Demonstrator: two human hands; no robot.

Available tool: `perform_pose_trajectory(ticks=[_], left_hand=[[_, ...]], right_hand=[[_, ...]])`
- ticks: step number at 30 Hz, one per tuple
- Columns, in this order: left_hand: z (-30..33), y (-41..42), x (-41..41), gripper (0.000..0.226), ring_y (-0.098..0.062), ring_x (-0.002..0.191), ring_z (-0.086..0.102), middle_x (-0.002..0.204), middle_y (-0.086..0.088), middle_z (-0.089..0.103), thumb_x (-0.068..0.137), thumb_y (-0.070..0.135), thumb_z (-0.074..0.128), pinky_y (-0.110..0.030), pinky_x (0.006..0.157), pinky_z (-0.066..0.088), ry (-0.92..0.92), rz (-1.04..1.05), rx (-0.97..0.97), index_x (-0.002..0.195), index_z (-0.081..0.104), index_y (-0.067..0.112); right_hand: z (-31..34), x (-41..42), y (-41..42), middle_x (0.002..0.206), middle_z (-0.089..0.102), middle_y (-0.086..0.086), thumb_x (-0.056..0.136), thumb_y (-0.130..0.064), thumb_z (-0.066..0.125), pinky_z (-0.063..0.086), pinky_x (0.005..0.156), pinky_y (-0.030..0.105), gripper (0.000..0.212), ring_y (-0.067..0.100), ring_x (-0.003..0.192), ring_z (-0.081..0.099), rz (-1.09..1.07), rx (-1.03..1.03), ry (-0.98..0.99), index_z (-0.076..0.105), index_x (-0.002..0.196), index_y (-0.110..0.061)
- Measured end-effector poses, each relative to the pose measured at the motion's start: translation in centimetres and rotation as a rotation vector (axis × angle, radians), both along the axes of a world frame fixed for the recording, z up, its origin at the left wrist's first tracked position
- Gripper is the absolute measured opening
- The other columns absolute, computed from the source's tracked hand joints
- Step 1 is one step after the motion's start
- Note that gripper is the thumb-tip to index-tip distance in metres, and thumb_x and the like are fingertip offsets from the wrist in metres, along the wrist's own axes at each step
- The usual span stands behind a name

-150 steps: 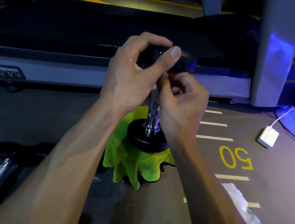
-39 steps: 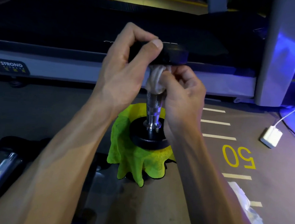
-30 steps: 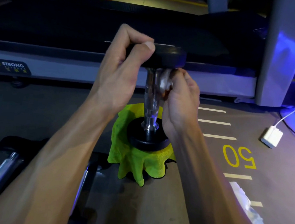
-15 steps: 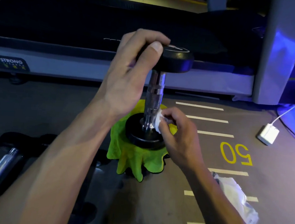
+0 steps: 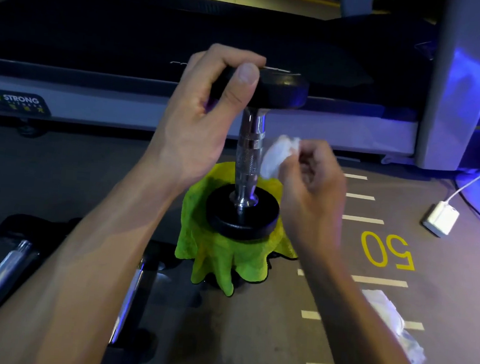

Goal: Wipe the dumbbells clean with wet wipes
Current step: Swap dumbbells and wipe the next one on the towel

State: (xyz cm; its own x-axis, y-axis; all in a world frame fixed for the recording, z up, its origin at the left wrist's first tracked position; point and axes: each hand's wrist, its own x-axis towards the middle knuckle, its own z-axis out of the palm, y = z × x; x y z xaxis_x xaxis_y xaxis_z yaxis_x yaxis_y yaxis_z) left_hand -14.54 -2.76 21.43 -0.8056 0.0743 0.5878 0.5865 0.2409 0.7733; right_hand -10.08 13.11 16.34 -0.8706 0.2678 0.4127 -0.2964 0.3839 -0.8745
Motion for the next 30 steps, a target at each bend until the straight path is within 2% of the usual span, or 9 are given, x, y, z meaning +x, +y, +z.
perform_pose_trajectory(ticks=[3,7,9,15,19,21,25,28,30], left_hand=[[0.0,-0.1,0.0,0.017,-0.01,0.115,0.057,0.122,-0.005,0.062,0.108,0.038,0.047,-0.022,0.101,0.041,0.004,-0.007,-0.005,0.117,0.061,0.037],[0.0,0.1,0.0,0.017,-0.007,0.113,0.056,0.121,-0.003,0.06,0.107,0.04,0.047,-0.021,0.099,0.04,0.018,0.008,-0.007,0.116,0.06,0.038],[0.0,0.2,0.1,0.017,-0.006,0.112,0.056,0.121,-0.003,0.06,0.106,0.04,0.047,-0.021,0.1,0.04,0.023,0.008,-0.008,0.117,0.06,0.038],[0.0,0.2,0.3,0.018,-0.006,0.113,0.055,0.121,-0.001,0.058,0.108,0.037,0.047,-0.018,0.1,0.039,0.022,0.0,-0.02,0.119,0.06,0.033],[0.1,0.1,0.5,0.017,-0.005,0.115,0.055,0.122,-0.002,0.057,0.11,0.033,0.047,-0.016,0.1,0.04,0.009,-0.012,-0.027,0.121,0.06,0.031],[0.1,0.1,0.5,0.017,-0.005,0.115,0.056,0.123,-0.003,0.057,0.11,0.032,0.047,-0.016,0.1,0.041,0.001,-0.017,-0.019,0.121,0.059,0.031],[0.1,0.2,0.5,0.016,-0.008,0.115,0.057,0.126,-0.007,0.057,0.11,0.032,0.047,-0.018,0.099,0.042,-0.006,-0.026,-0.006,0.121,0.059,0.031],[0.2,0.2,0.7,0.016,-0.004,0.112,0.056,0.12,0.001,0.056,0.109,0.034,0.047,-0.015,0.098,0.039,0.014,-0.004,-0.013,0.119,0.059,0.034],[0.2,0.3,0.8,0.016,-0.001,0.109,0.054,0.115,0.008,0.055,0.108,0.036,0.047,-0.014,0.097,0.038,0.03,0.005,-0.015,0.119,0.059,0.035]], right_hand=[[0.6,-0.7,1.8,0.088,0.07,-0.001,0.094,-0.023,0.065,0.056,0.076,0.04,0.013,0.013,0.079,0.066,-0.034,0.013,-0.12,0.065,0.082,-0.018],[1.1,-0.1,2.9,0.06,0.062,-0.011,0.087,-0.008,0.07,0.043,0.056,0.019,0.023,0.003,0.057,0.052,-0.027,-0.157,-0.091,0.062,0.069,-0.02],[1.1,-0.4,2.9,0.059,0.058,-0.008,0.083,-0.009,0.068,0.043,0.054,0.023,0.02,0.005,0.058,0.048,-0.087,-0.131,-0.104,0.059,0.069,-0.019],[1.8,-2.7,3.5,0.077,0.06,-0.01,0.094,-0.027,0.059,0.051,0.069,0.032,0.01,0.007,0.071,0.06,-0.231,0.114,-0.125,0.058,0.093,-0.018],[4.0,-3.7,2.4,0.077,0.075,0.013,0.094,-0.02,0.049,0.06,0.073,0.065,0.019,0.047,0.081,0.072,-0.052,-0.169,-0.259,0.062,0.086,-0.009],[5.2,-3.6,1.6,0.076,0.075,0.02,0.095,-0.01,0.043,0.058,0.077,0.067,0.033,0.057,0.081,0.069,0.083,-0.277,-0.3,0.066,0.071,-0.007],[4.9,-3.5,1.1,0.079,0.067,-0.001,0.102,-0.01,0.045,0.058,0.079,0.042,0.028,0.025,0.079,0.067,0.224,-0.325,-0.382,0.058,0.077,-0.016],[2.9,-2.8,2.1,0.063,0.059,-0.011,0.084,-0.019,0.05,0.048,0.072,0.023,0.009,0.009,0.073,0.05,0.324,0.073,-0.315,0.055,0.077,-0.02],[2.3,-1.6,2.7,0.065,0.051,-0.003,0.078,-0.025,0.048,0.045,0.067,0.035,0.017,0.008,0.068,0.042,0.406,0.318,-0.278,0.044,0.064,-0.015]])
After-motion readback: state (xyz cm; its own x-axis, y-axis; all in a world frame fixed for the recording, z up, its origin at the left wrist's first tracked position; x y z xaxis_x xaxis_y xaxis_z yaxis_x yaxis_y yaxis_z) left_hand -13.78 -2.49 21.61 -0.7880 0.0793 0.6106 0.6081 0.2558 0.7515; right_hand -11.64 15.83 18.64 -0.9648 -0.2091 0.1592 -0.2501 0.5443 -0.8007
